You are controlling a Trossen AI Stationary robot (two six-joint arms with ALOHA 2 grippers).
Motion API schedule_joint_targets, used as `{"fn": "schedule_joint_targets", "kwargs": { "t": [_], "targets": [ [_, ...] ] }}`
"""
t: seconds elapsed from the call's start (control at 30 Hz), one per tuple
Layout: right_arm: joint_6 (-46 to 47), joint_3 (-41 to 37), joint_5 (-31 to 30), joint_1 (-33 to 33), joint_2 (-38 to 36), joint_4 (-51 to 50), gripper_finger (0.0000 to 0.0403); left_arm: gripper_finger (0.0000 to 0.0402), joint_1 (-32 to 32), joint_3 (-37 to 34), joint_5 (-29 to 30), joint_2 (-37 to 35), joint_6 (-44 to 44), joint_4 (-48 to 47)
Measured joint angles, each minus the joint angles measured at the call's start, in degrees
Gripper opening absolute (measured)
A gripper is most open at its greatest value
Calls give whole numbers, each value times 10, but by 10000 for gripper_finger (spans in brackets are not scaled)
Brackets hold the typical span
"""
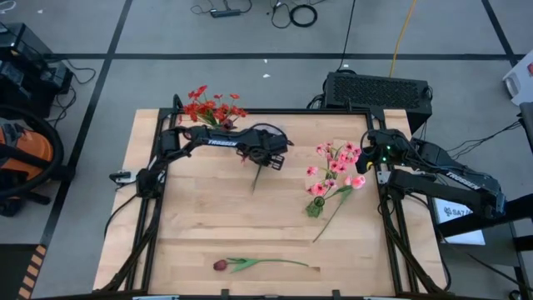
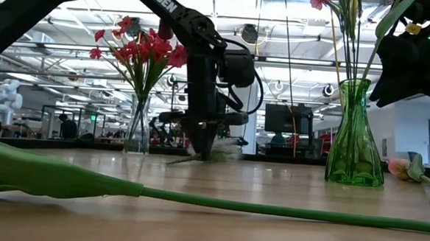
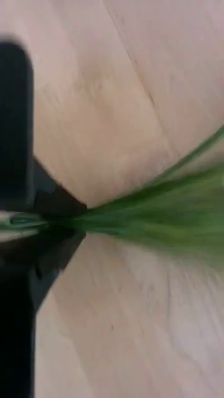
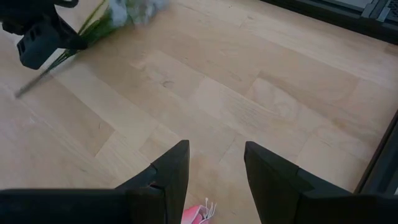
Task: Sort flowers into vase by color
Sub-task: Put the white flowers into the green vase
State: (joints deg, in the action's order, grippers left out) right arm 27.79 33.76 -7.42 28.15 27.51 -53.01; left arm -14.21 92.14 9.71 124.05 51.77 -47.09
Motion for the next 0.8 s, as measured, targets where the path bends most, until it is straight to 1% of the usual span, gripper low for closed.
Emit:
{"fn": "schedule_joint_targets", "kwargs": {
  "t": [0.03, 0.07, 0.17, 0.27, 0.37, 0.47, 0.67, 0.8],
  "targets": [
    [0, 0, 0, 0, 0, 0, 148, 22, -1, 0, -10, 0, 0, 5],
    [0, 0, 0, 0, 0, 0, 148, 16, -1, 0, -20, 0, 0, 8],
    [0, 0, 0, 0, 0, 0, 148, 16, 1, 4, -44, -6, -1, 16],
    [0, 0, 0, 0, 0, 0, 148, 14, 12, 20, -36, -33, -1, 17],
    [0, 0, 0, 0, 0, -1, 148, 13, 26, 28, 1, -79, -1, 23],
    [0, 0, 0, 0, 0, -1, 148, 12, 40, 28, 51, -137, -4, 34],
    [0, 0, 0, 0, 0, -1, 148, 12, 79, 29, 154, -254, -61, 92],
    [0, 0, 0, 0, 0, -1, 148, 11, 110, 29, 213, -313, -124, 136]
  ]
}}
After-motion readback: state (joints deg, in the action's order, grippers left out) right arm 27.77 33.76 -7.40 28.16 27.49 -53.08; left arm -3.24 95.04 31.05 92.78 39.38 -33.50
